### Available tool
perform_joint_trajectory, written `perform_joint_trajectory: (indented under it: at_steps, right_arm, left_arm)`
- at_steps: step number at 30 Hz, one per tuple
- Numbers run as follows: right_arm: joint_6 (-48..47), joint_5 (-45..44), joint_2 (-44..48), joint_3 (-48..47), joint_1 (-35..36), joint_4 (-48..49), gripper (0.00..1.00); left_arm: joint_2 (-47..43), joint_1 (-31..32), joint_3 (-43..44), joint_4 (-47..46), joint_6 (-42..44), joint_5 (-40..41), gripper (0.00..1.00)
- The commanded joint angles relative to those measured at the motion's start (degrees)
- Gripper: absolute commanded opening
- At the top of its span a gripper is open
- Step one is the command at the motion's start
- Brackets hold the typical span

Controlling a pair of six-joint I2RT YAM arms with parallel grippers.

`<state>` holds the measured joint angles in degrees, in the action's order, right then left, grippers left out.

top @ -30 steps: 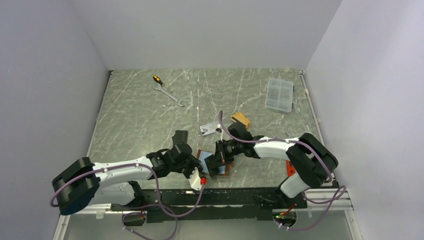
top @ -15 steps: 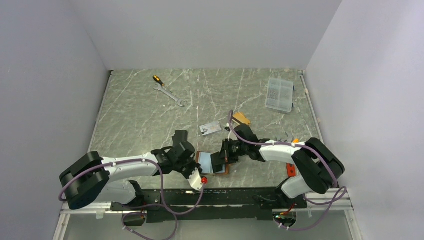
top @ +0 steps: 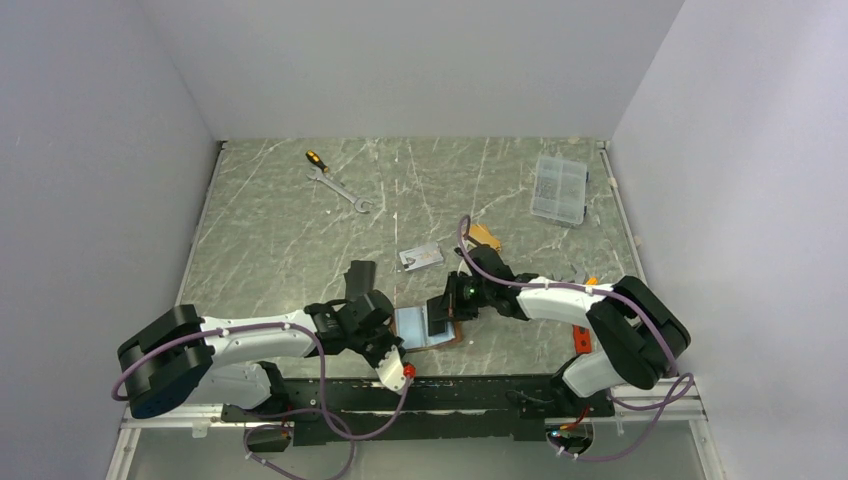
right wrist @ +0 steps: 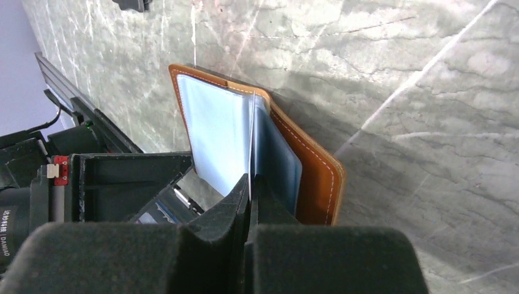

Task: Put the credit cards into the card holder
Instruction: Turn over the card slot in the card holder, then insert the credit card into the card holder.

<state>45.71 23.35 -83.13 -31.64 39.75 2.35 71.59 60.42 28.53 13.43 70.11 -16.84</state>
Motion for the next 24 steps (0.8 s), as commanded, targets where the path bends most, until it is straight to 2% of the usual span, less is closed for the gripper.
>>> perform_joint_trajectory:
  at_steps: [1,15,24]
  right_arm:
    - [1.19,-2.74,0.52,-2.46,1.84,0.41,0.00]
    - [4.19,0.69,-3.77,0.32,2.44,8.36,0.00]
    - [4.82,1.28,-4.46,3.18,2.80,7.62,0.00]
  left_arm:
    - [-1.05,0.31,0.07,-0.68,-0.78,-0.77,0.11]
    - [-1.94,0.31,-1.09,-1.65,0.00,0.49,0.03]
    - [-2.42,0.31,-1.51,-2.06,0.07,0.94,0.00]
